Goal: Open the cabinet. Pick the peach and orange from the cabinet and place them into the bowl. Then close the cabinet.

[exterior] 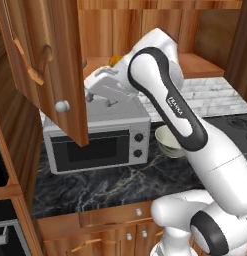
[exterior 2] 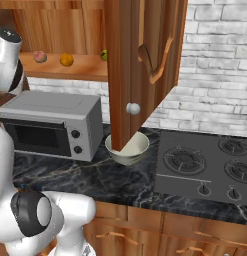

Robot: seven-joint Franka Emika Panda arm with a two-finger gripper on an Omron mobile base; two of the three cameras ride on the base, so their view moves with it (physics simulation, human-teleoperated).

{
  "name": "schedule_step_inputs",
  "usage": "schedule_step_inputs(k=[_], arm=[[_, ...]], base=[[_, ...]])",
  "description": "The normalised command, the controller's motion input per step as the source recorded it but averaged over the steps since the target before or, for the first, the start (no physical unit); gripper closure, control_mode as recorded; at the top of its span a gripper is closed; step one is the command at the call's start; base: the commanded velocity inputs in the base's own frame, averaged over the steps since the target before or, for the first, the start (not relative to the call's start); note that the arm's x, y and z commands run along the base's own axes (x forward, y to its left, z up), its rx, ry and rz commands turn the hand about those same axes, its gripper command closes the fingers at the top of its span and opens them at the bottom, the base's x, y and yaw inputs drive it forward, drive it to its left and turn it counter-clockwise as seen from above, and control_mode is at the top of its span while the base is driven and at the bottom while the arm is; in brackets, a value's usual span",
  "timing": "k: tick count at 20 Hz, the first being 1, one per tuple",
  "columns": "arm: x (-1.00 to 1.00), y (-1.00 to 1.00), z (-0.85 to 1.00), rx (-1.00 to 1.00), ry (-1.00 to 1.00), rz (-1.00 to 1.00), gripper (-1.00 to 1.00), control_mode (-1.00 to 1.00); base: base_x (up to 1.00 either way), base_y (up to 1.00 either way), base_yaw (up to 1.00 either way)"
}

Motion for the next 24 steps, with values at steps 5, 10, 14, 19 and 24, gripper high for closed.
schedule_step_inputs(k=[5,10,14,19,24], arm=[[-0.01,-0.08,-0.12,-0.37,0.03,0.0,-1.0,-1.0],[0.0,-0.11,-0.09,-0.38,0.06,0.0,-1.0,-1.0],[0.0,-0.05,-0.03,-0.21,0.01,-0.02,-1.0,-1.0],[0.0,0.0,0.0,0.0,0.0,0.0,-1.0,-1.0],[0.0,0.0,0.0,0.0,0.0,0.0,-1.0,-1.0]], base=[[0.0,0.0,0.0],[0.0,0.0,0.0],[0.0,0.0,0.0],[0.0,0.0,0.0],[0.0,0.0,0.0]])
